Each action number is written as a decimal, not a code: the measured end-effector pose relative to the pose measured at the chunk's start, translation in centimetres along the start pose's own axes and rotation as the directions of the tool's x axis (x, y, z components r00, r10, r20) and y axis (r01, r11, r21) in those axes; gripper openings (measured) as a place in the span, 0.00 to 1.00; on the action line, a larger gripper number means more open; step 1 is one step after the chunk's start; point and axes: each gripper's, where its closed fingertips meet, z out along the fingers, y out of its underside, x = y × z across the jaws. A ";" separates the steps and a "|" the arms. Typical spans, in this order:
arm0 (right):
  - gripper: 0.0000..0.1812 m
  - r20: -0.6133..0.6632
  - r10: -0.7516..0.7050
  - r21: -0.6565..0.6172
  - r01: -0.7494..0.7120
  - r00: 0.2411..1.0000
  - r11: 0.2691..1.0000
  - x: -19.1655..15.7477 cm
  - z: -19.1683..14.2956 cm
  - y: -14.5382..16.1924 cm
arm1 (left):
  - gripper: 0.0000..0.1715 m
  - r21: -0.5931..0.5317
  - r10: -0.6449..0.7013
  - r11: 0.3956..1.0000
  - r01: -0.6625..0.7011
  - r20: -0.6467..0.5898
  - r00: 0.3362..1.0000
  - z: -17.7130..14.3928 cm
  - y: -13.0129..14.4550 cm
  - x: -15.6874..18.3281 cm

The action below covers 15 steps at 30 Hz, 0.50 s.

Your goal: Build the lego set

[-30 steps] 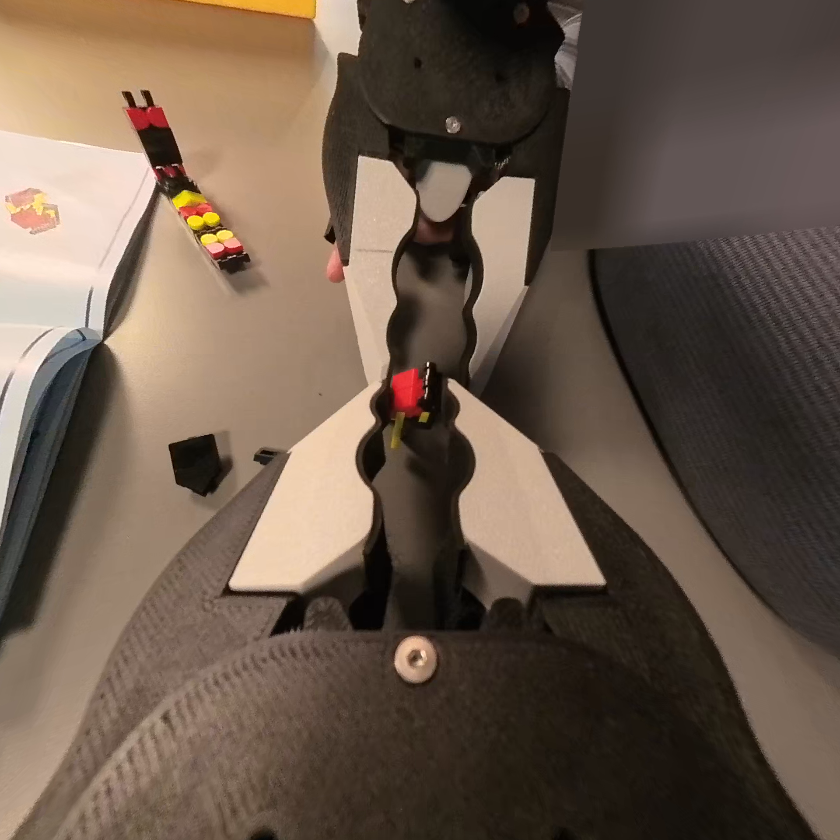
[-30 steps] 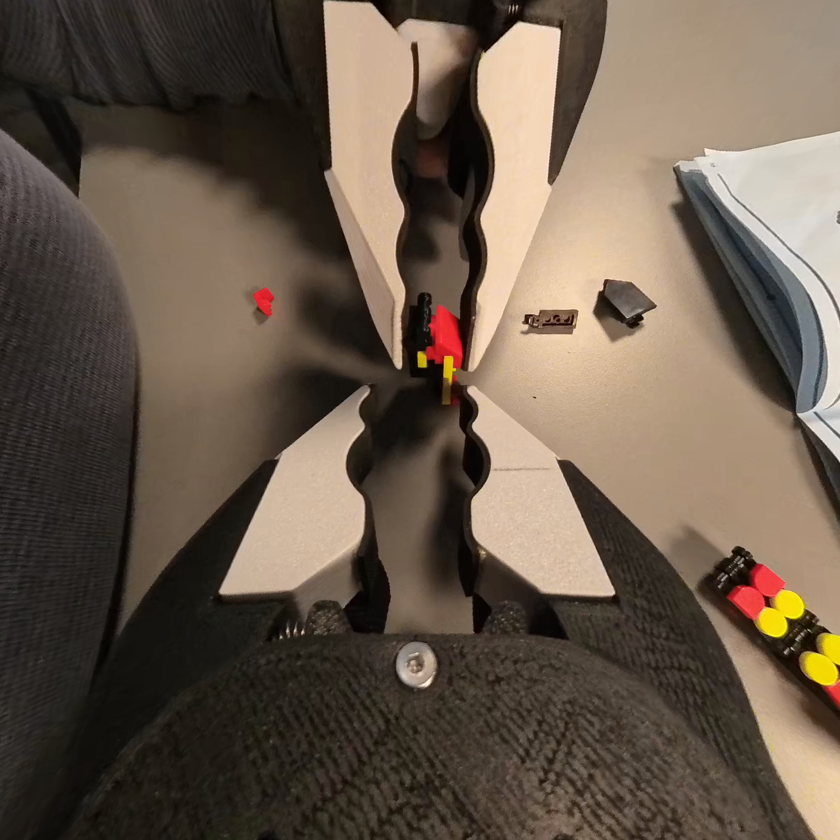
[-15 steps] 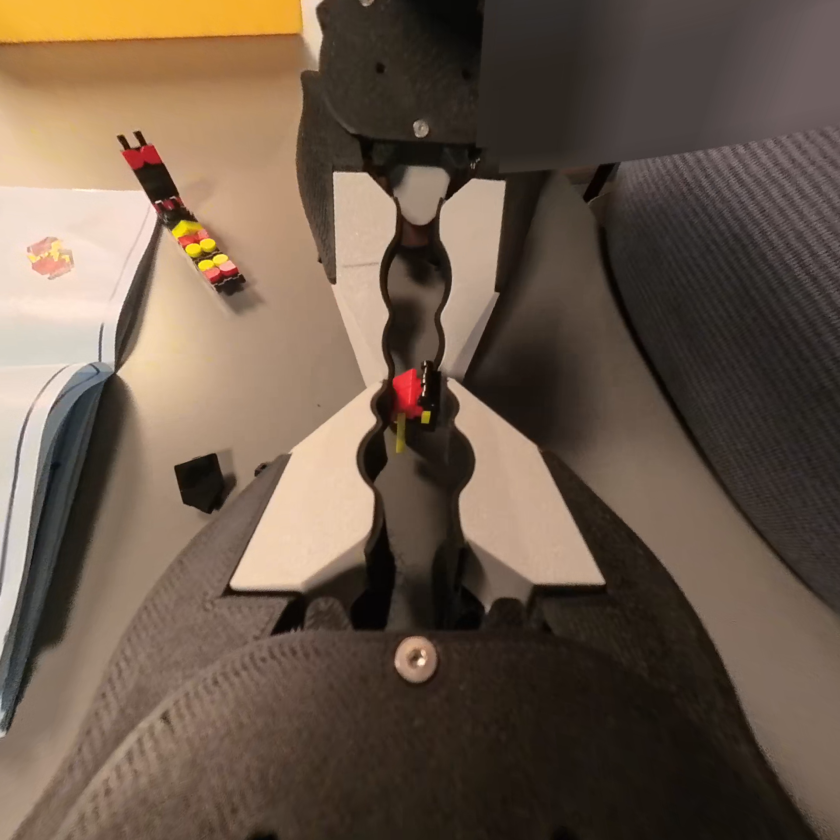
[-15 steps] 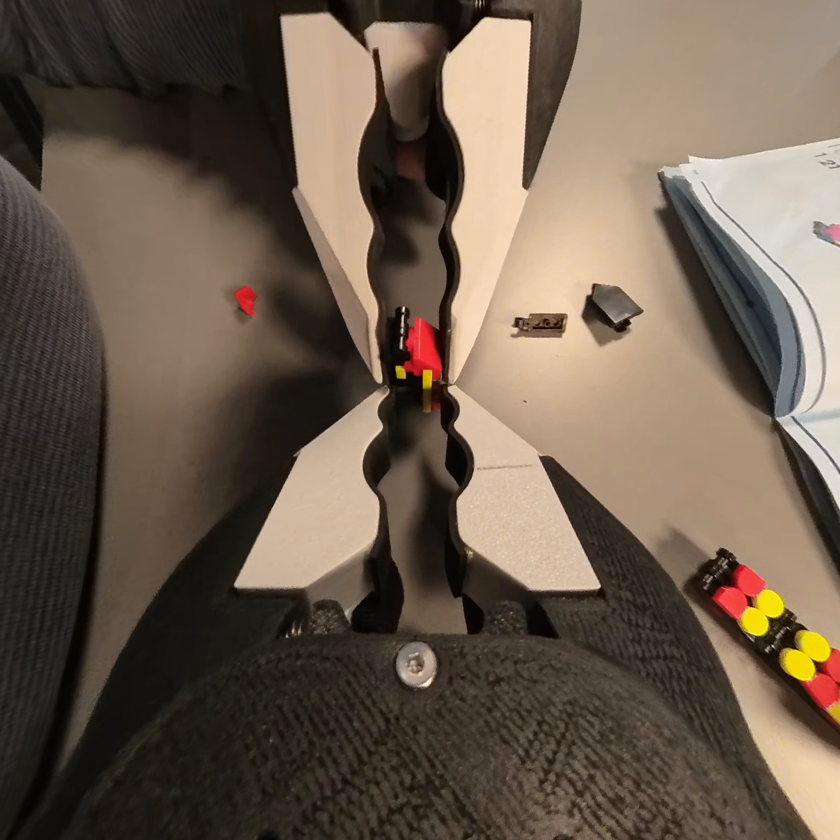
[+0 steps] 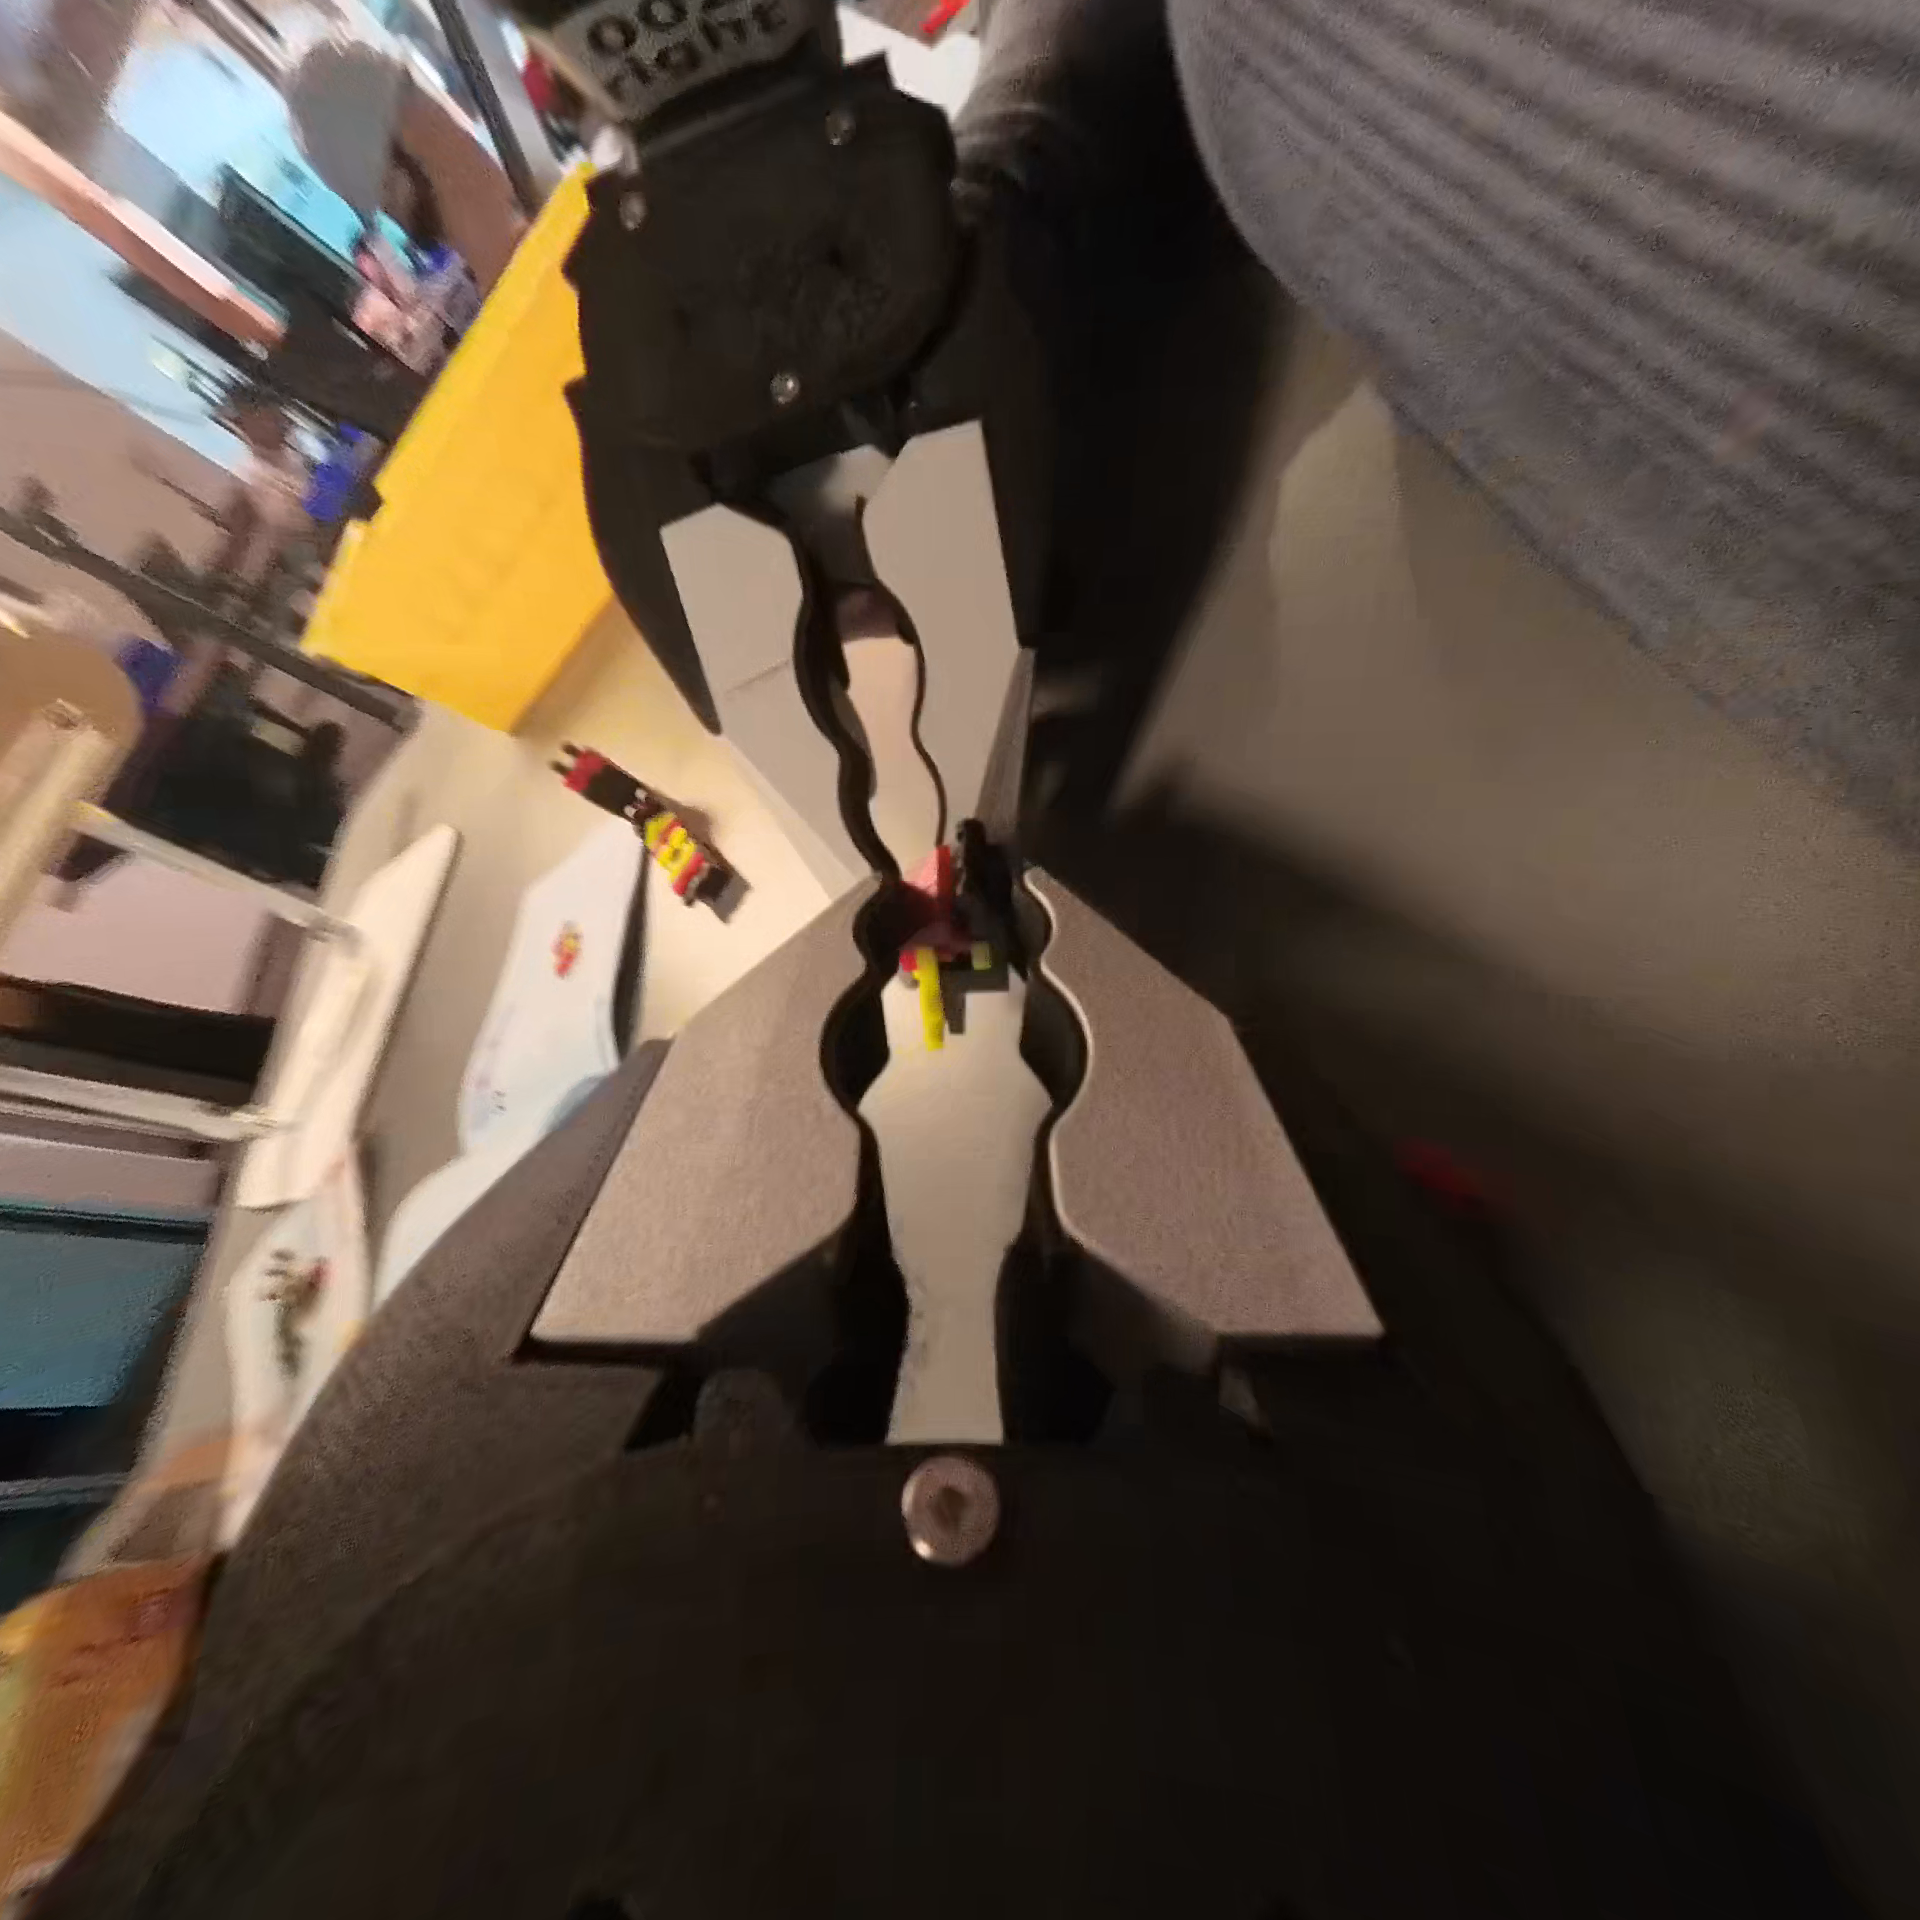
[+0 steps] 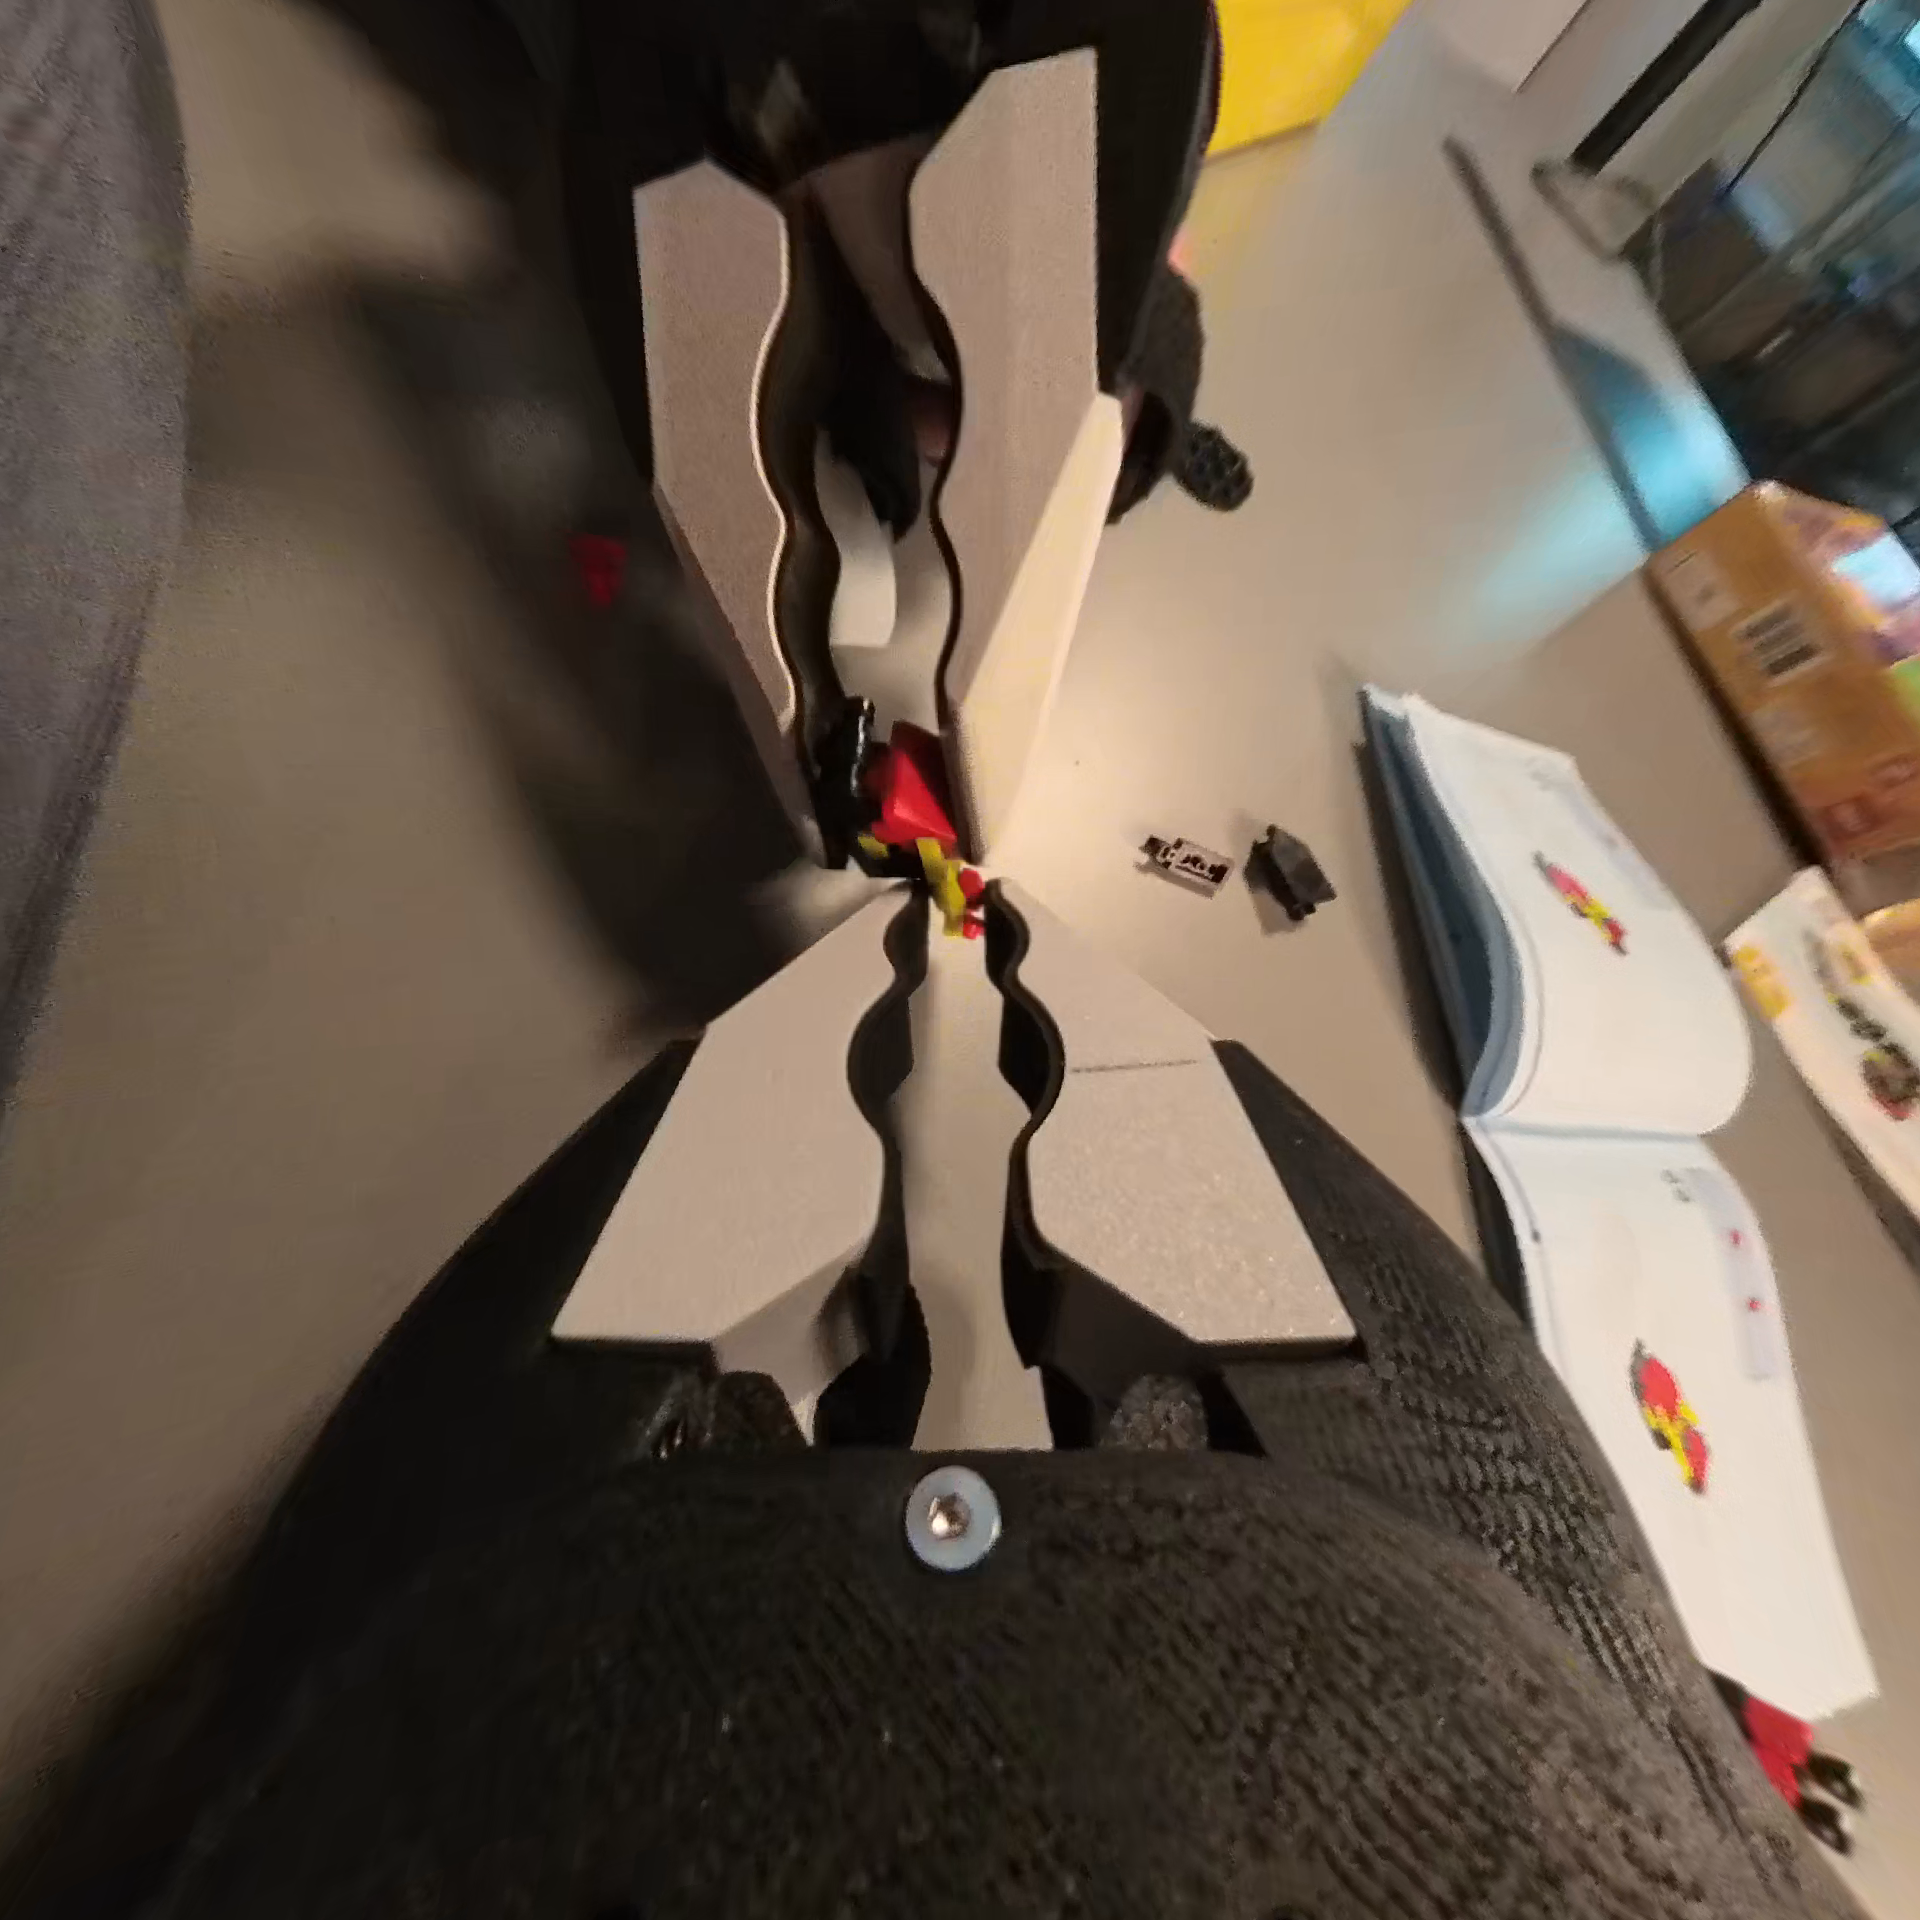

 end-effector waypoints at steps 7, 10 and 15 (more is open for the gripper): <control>0.03 -0.050 -0.058 0.110 0.063 0.997 0.992 0.4 -1.0 -1.3 | 0.11 -0.011 0.247 0.969 -0.248 0.157 0.956 -0.4 -1.6 -0.3; 0.03 -0.045 -0.092 0.114 0.097 0.995 0.989 0.2 -0.9 -1.3 | 0.11 0.005 0.231 0.972 -0.234 0.141 0.963 -0.4 -1.6 -0.1; 0.04 -0.012 -0.160 0.111 0.160 0.987 0.981 -0.4 -0.8 -1.0 | 0.11 0.011 0.214 0.976 -0.216 0.102 0.972 -0.1 -1.5 0.5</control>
